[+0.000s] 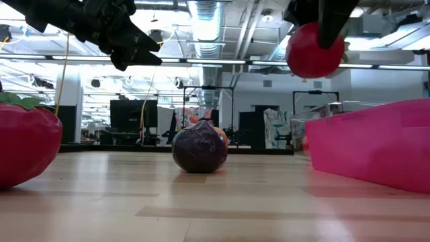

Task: Sort produce into baskets
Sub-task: Put the right red tomato into the top transparent bin

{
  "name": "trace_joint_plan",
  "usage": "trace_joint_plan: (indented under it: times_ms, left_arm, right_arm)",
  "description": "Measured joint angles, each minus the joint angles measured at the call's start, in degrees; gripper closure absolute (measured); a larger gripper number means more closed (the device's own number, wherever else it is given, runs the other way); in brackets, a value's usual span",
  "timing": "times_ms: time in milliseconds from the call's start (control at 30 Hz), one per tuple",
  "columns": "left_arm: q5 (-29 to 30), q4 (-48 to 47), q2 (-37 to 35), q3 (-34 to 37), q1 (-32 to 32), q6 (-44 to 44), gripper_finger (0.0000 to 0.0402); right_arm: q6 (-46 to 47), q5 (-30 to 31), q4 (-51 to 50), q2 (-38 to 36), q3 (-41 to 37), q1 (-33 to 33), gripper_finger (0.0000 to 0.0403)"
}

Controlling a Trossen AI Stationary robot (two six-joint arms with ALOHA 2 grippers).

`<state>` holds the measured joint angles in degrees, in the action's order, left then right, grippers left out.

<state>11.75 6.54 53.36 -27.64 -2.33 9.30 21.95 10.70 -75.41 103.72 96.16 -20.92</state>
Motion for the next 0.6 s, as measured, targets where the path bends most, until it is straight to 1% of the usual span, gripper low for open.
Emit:
trace_joint_plan:
  times_ms: [100,200,267,300,467,600]
  left_arm:
    - [0.0,0.0,0.0,0.0,0.0,-0.4,0.0161]
    - [0.0,0.1,0.0,0.0,0.0,-1.3,0.0161]
    - [0.0,0.1,0.0,0.0,0.0,-1.4,0.0161]
    - [0.0,0.1,0.0,0.0,0.0,-1.3,0.0161]
    - [0.0,0.0,0.0,0.0,0.0,-0.5,0.0161]
    - [0.0,-0.1,0.0,0.0,0.0,-0.5,0.0161]
  right_arm:
    - [-0.2,2.2,-3.3,-3.1,0.0,2.4,0.008]
    - [-1.0,6.9,-7.5,-6.4,0.0,5.2,0.008]
    - [-2.2,10.2,-8.0,-8.9,-1.1,7.2,0.008]
    - [-2.8,10.8,-7.9,-10.0,-2.0,8.4,0.008]
    - [-2.9,10.6,-6.4,-16.9,-10.0,14.9,0.008]
    - [-3.0,10.0,-2.6,-21.5,-17.2,19.4,0.008]
